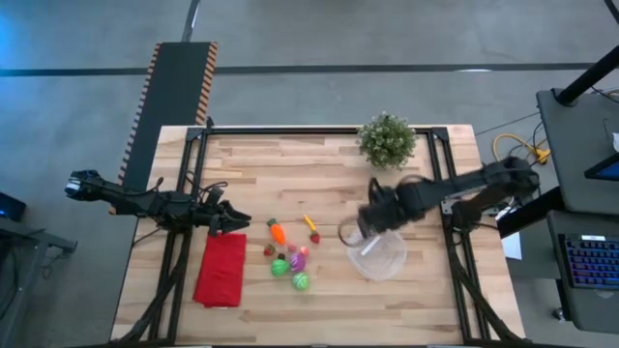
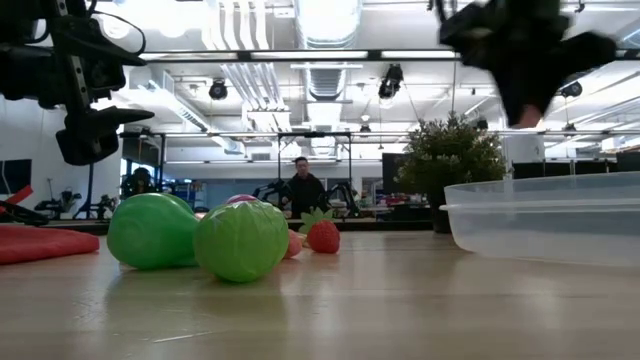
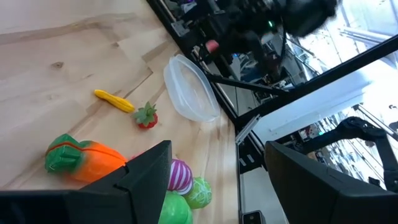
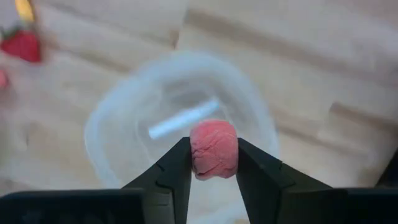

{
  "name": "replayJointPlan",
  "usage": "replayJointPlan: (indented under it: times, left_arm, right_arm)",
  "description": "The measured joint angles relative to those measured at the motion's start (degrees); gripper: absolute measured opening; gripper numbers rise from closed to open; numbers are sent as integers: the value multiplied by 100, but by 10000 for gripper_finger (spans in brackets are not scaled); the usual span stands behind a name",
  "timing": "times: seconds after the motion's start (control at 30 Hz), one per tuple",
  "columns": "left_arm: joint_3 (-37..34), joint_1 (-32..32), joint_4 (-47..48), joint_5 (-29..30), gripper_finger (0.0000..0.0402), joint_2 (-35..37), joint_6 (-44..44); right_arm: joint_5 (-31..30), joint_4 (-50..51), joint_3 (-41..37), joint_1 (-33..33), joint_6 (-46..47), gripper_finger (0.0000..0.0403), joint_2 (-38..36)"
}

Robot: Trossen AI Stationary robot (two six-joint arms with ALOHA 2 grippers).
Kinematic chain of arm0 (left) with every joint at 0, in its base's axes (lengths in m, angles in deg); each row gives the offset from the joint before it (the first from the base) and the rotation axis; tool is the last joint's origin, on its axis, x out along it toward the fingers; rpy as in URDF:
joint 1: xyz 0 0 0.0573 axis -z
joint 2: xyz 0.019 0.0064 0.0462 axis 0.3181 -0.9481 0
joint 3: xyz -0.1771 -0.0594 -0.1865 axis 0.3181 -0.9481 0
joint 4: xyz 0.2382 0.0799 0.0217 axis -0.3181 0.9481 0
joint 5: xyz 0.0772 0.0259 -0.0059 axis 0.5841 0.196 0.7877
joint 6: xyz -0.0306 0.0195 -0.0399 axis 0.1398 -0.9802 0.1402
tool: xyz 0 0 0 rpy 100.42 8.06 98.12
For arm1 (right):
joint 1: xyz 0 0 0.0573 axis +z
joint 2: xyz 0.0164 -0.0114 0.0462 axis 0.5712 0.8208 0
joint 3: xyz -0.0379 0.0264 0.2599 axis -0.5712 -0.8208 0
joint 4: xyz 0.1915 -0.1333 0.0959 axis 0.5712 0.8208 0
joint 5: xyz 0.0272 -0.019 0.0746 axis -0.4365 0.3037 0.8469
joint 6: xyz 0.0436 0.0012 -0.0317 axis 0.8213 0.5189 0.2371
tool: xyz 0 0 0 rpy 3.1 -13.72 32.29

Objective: Pick and placing Produce into tupperware
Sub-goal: Put the top pink peach into the transparent bin, then put the right red strawberry into the transparent bin

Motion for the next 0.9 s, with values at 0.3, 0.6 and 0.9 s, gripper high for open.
replayJointPlan:
  times: [0.3,0.6,0.9]
  left_arm:
    - [0,0,-21,0,244,10,0]
    - [2,0,-45,0,244,11,9]
    - [2,0,-44,0,244,4,6]
  right_arm:
    - [151,-1176,-863,8,446,136,270]
    - [173,-1589,-1131,-8,501,179,334]
    - [-145,-1768,372,-418,-940,232,945]
